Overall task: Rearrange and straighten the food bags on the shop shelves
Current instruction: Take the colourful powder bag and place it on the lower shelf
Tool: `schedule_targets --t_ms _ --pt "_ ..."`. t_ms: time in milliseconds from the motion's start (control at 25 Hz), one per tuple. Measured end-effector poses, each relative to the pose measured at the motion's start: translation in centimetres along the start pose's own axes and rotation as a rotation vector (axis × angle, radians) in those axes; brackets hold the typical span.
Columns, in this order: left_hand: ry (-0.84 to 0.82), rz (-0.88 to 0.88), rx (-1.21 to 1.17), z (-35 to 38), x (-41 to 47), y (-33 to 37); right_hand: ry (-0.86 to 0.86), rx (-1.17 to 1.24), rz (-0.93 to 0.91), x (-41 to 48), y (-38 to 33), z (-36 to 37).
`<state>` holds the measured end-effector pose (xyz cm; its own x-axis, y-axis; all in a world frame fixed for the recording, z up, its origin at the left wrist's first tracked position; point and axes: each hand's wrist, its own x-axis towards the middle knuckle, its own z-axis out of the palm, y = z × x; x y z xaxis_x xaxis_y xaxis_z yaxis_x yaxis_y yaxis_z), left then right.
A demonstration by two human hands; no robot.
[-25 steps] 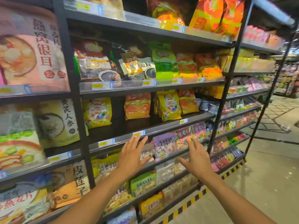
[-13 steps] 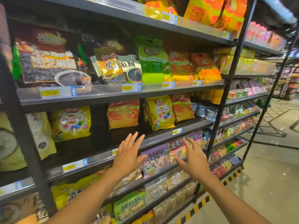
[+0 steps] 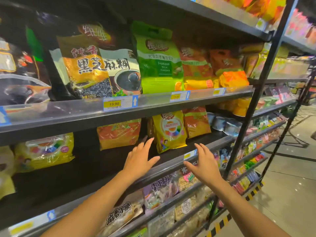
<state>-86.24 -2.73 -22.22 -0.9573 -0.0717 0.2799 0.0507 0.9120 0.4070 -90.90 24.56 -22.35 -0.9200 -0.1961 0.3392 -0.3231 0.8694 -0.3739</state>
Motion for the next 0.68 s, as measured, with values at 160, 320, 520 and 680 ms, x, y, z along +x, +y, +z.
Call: schedule_targets --t_ms 160,320,520,680 --pt "-0.095 -0.114 -0.053 1.7 4.4 -0.4 -0.047 0.015 -0.039 5.4 2.0 1.8" --pt "-0.068 -0.28 -0.203 3.0 9.7 1.0 -0.083 0.016 -0.119 11.9 4.8 3.3" --pt "0.168 -0.304 -0.323 3.8 14.5 3.9 -0.179 -0.01 -0.153 18.3 7.6 5.0" --pt "0.247 -0.362 -0.519 5.2 17.7 3.7 -0.299 0.072 -0.135 21.9 9.1 6.1"
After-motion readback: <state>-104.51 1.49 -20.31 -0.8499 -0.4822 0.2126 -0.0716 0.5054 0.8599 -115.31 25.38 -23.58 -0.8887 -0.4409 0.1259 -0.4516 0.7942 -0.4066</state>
